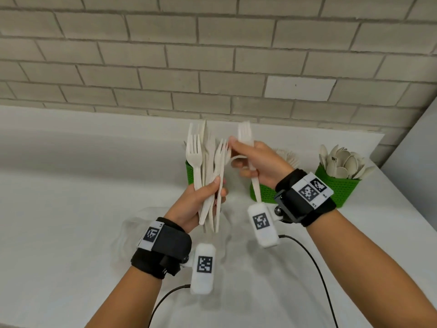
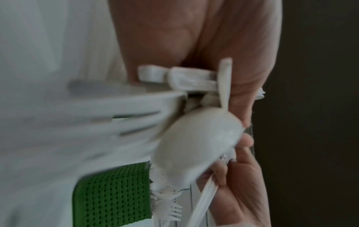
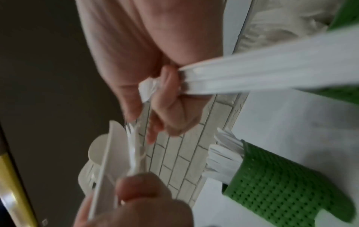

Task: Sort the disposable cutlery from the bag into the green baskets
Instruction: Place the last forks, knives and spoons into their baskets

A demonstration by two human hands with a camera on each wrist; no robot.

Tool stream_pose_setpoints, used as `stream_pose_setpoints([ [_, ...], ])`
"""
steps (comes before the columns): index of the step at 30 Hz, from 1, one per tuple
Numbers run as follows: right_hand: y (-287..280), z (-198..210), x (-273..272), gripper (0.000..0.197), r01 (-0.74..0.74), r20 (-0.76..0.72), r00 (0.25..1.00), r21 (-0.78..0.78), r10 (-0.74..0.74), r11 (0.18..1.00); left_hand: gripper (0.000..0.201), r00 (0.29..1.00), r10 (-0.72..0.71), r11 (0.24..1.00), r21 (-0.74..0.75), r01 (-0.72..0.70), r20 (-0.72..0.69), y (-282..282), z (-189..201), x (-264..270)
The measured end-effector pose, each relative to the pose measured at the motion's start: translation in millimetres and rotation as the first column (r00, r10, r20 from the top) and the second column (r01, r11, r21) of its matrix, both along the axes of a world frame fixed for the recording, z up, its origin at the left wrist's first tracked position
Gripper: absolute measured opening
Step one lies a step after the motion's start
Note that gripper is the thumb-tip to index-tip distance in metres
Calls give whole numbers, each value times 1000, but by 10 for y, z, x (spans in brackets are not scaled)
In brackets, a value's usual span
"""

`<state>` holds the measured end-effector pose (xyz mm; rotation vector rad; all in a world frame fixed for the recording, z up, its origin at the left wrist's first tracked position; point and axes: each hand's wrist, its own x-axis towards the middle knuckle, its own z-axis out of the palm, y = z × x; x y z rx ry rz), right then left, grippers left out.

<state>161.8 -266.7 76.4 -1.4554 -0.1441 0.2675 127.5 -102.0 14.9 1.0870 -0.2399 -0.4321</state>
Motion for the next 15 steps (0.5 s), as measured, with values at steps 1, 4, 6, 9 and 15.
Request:
stream_pose_setpoints([
  [1,52,-14,-24,17,-55,-10,998,-22,55,998,50,999,-32,999,-16,32,0,15,-18,11],
  [4,170,-24,-44,10,-25,-13,1000,4,25,1000,52,996,-75,996,-57,72,-46,41,-51,24],
  [6,201,-14,2,15,105,-3,994,19,-105,994,35,994,-73,997,-43,70,-78,35,-68,23],
  [9,189,40,119,20,312,-9,948,225,-318,923,40,987,-127,991,-49,122,-99,24,-100,16],
  [15,-14,251,145,18,479,-51,833,564,-550,673,47,952,-284,948,-180,262,-113,20,-88,7],
])
